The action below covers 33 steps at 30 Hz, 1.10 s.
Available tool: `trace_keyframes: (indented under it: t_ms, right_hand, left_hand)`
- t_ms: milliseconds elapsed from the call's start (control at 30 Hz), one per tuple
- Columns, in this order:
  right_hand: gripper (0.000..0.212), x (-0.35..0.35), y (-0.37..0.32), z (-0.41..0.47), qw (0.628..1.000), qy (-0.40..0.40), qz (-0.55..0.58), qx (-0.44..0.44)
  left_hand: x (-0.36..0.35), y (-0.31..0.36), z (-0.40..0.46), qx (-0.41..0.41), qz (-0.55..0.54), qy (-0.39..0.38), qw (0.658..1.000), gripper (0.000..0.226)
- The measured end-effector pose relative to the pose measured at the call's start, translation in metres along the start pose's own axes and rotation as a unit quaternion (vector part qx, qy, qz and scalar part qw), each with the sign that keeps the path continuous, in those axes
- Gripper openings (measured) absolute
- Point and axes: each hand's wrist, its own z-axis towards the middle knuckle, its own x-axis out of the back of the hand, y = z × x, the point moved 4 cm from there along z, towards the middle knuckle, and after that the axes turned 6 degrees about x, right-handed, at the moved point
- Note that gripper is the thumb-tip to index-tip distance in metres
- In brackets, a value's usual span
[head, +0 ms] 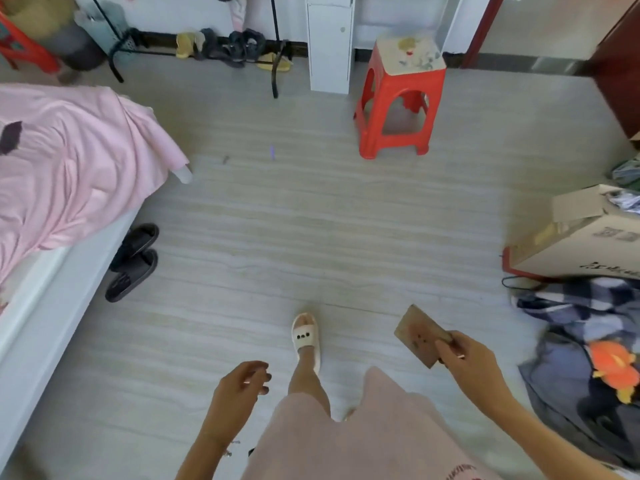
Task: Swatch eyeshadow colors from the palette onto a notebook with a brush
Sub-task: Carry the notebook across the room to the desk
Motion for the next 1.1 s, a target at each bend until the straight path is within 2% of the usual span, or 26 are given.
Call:
trace_keyframes:
  t_ms: [233, 467, 767, 967, 1100]
  right_hand:
    - [0.023, -0.043, -0.071, 0.09, 0.991, 0.094, 0.071, -0.058]
    - [0.02, -0.059, -0.149, 0.188, 0.994, 0.077, 0.054, -0.054]
    - [0.022, -0.05, -0.204, 0.318, 0.991, 0.098, 0.038, -0.086]
    - [0.02, -0.041, -0.252, 0.436, 0.996, 0.05, 0.01, -0.067]
    - [0.019, -0.047, -0.299, 0.516, 0.999, -0.003, -0.016, -0.044]
  left_hand:
    - [0.036, 0.088, 0.11, -0.011, -0.005, -0.01, 1.0, 0.012]
    - [0.093, 0.183, 0.221, -0.033, 0.104, -0.038, 0.993, 0.012]
    - [0.114, 0.284, 0.333, -0.007, 0.056, -0.005, 0.998, 0.012]
    - [0.112, 0.366, 0.405, -0.009, 0.101, -0.015, 0.995, 0.012]
    - [0.129, 0.437, 0.45, -0.025, 0.046, 0.015, 0.999, 0.013]
